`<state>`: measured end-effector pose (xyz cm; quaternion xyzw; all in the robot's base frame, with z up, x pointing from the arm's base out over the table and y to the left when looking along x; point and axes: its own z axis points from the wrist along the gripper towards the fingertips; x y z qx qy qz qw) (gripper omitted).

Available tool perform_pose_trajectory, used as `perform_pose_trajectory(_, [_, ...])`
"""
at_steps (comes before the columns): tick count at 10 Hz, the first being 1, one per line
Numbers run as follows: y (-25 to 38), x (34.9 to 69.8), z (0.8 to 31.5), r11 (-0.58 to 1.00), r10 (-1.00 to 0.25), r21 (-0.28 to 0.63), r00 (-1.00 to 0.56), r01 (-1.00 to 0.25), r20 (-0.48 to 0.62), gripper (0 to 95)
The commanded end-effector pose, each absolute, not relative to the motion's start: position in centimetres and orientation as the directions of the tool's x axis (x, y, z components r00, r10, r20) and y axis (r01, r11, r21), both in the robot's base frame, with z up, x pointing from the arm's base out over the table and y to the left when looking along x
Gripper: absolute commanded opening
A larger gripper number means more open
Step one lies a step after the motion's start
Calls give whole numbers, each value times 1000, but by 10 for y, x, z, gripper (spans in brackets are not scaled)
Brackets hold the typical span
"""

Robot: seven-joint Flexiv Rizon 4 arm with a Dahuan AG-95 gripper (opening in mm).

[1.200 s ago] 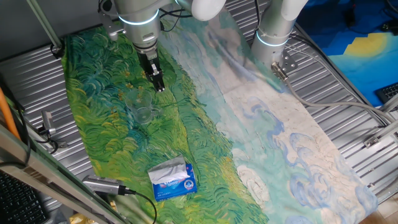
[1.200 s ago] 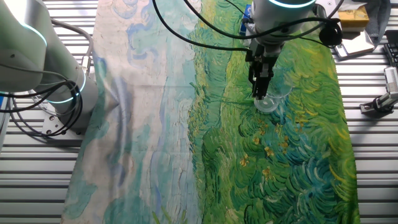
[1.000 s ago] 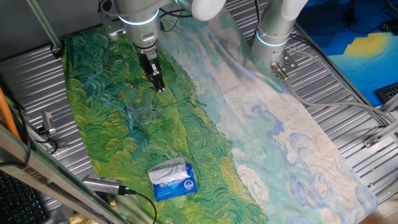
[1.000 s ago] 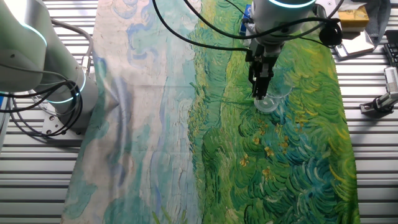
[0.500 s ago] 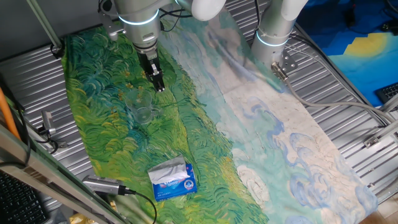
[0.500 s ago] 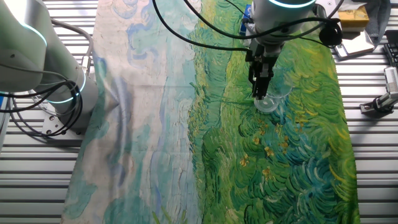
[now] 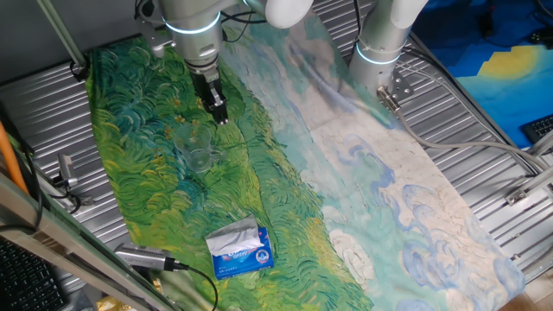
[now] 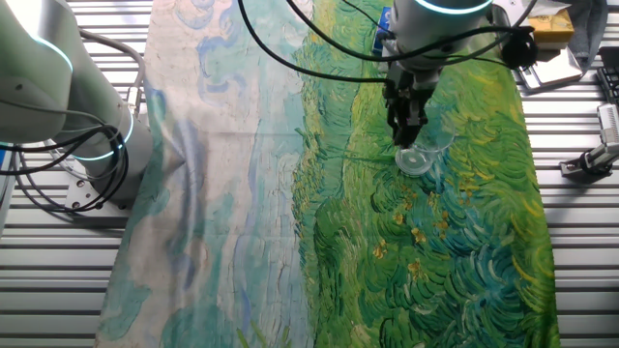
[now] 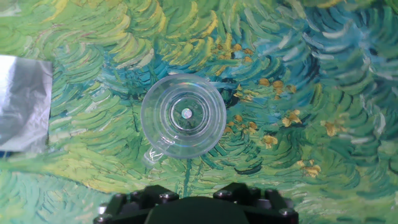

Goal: Pick up the cup

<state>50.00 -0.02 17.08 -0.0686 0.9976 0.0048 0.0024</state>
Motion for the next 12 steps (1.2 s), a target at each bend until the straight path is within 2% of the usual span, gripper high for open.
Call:
perform_pose_trajectory(1, [0, 500, 170, 928, -372, 20, -928, -372, -17, 0])
perform_pose_trajectory(12, [0, 501, 169, 927, -375, 15, -927, -375, 13, 0])
